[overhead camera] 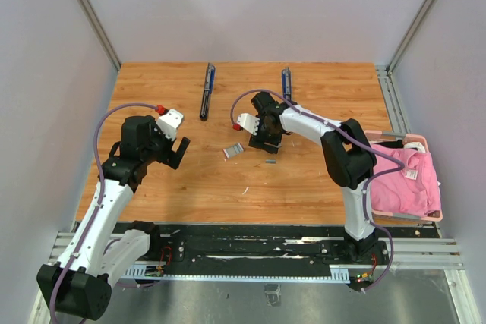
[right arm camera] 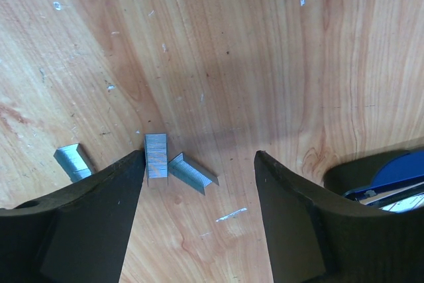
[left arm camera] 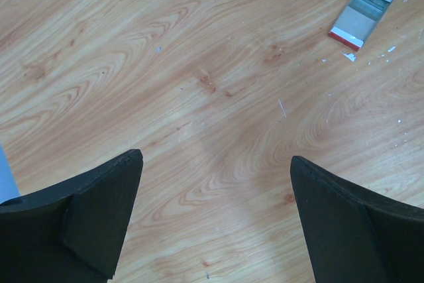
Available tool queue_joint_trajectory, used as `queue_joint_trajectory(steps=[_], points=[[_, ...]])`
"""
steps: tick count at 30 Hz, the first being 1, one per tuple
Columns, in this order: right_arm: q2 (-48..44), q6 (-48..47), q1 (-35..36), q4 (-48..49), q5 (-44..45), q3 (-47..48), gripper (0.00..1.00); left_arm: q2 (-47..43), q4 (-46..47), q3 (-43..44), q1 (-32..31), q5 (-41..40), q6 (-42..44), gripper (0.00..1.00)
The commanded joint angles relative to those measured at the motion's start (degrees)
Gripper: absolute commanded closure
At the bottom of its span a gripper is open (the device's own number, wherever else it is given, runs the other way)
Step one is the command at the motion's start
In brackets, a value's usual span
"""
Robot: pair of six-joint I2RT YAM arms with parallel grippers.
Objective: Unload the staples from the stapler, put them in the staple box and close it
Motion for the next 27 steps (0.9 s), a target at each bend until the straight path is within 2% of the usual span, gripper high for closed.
queue_joint_trajectory(steps=[1, 5, 15, 24, 26, 27], points=[[-0.27, -1.44, 0.75, 0.49, 3.04, -1.58, 0.31, 0.05, 1.17, -0.27, 0.22, 0.35, 0.13, 0.02], [-2.41, -2.19, 0.66, -1.44, 0.64, -1.16, 0.31, -0.03, 1.08, -0.34, 0.20, 0.26, 0.13, 0.02], [-6.79, -4.16, -0.73, -12.14, -11.88, 3.41, 0.35, -0.12, 1.07, -0.26, 0.22, 0.31, 0.13, 0.02], [-1.45, -7.54, -2.51, -19.55, -21.72, 7.92, 0.56, -0.34, 0.76, -0.08, 0.22, 0.21, 0.09, 0.02], [-0.53, -7.69, -2.83, -19.98, -22.08, 8.49, 0.66, -0.54, 0.82, -0.08, 0.22, 0.17, 0.06, 0.02], [-0.25, -7.85, -2.89, -19.99, -22.09, 8.35, 0.68, -0.56, 0.81, -0.13, 0.20, 0.13, 0.09, 0.02]])
